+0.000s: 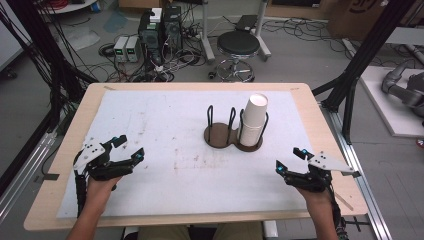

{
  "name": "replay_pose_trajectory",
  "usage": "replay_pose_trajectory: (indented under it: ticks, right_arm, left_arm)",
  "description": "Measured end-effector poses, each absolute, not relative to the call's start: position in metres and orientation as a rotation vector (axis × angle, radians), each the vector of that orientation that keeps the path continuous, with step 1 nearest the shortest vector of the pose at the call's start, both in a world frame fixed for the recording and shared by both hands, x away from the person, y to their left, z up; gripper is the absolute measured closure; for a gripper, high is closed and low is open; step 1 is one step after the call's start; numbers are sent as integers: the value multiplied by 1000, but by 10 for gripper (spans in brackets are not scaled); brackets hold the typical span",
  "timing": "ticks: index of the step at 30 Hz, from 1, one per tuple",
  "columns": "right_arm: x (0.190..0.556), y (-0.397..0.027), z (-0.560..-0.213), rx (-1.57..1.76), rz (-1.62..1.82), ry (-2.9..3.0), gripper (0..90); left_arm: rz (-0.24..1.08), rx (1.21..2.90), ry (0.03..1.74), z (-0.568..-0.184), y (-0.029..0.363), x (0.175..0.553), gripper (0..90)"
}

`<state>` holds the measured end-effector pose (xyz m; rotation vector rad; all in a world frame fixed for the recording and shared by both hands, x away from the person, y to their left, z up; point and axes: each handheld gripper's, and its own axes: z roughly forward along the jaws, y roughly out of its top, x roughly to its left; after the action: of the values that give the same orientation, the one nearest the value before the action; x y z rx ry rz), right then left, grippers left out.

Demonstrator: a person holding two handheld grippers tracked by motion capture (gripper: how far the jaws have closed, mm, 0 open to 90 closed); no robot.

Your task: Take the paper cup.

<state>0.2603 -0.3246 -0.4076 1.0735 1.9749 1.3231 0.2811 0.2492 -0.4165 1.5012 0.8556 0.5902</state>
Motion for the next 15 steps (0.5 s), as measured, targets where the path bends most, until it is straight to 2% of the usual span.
replay_pose_trajectory:
  ticks: [15]
  right_arm:
    - [262, -323, -407, 1074, 1343, 1985, 202]
  left_arm:
    - [580, 1508, 837, -416, 247, 280, 160]
